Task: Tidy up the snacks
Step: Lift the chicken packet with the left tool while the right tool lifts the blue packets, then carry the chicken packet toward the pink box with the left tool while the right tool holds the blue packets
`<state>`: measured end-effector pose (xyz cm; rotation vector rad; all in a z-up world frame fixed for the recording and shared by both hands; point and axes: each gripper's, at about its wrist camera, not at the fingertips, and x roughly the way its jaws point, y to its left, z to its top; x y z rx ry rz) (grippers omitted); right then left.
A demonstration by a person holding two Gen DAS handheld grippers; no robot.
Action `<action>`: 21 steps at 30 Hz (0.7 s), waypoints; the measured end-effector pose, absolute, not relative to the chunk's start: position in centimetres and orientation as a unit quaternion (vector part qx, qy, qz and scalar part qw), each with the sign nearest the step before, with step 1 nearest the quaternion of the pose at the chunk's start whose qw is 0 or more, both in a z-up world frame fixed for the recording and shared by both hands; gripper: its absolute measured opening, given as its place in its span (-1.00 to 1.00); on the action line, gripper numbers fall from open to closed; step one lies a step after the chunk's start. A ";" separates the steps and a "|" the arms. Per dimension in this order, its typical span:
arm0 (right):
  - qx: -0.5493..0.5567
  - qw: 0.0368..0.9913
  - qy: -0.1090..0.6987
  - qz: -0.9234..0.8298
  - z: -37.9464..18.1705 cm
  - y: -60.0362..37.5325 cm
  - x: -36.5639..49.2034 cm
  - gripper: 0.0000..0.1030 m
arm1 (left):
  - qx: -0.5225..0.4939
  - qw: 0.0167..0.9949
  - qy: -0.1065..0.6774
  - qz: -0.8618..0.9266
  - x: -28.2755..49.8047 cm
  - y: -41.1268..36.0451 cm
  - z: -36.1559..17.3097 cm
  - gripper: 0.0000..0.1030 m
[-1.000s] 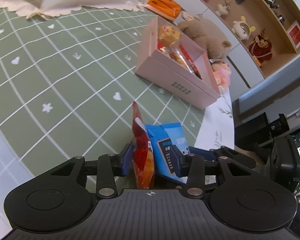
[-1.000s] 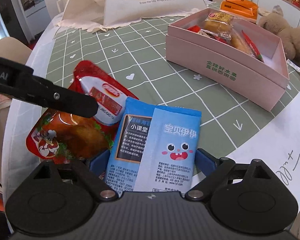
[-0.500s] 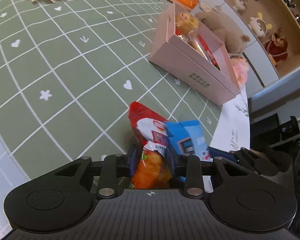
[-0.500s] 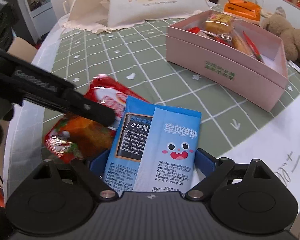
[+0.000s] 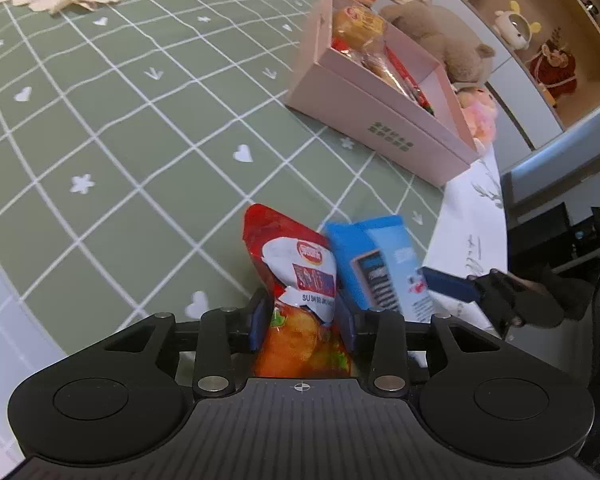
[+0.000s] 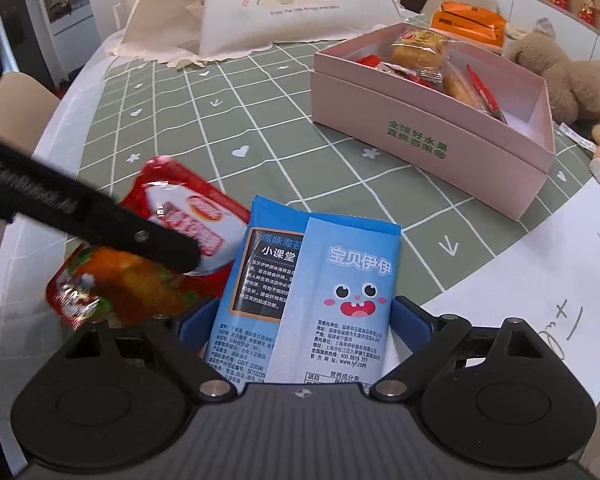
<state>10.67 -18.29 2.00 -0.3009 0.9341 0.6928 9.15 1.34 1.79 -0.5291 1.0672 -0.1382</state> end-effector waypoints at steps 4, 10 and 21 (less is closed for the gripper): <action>-0.144 0.827 0.433 0.329 1.9 -18.4 10.4 0.82 | -0.214 0.830 0.510 -0.066 9.1 0.4 2.2 -0.27; -0.154 0.823 0.440 0.325 1.7 -18.3 10.4 1.00 | -0.176 0.840 0.510 -0.056 8.3 0.0 3.2 -0.29; -0.156 0.816 0.466 0.304 1.8 -18.0 10.9 1.00 | -0.150 0.848 0.507 -0.043 7.1 0.9 4.8 -0.35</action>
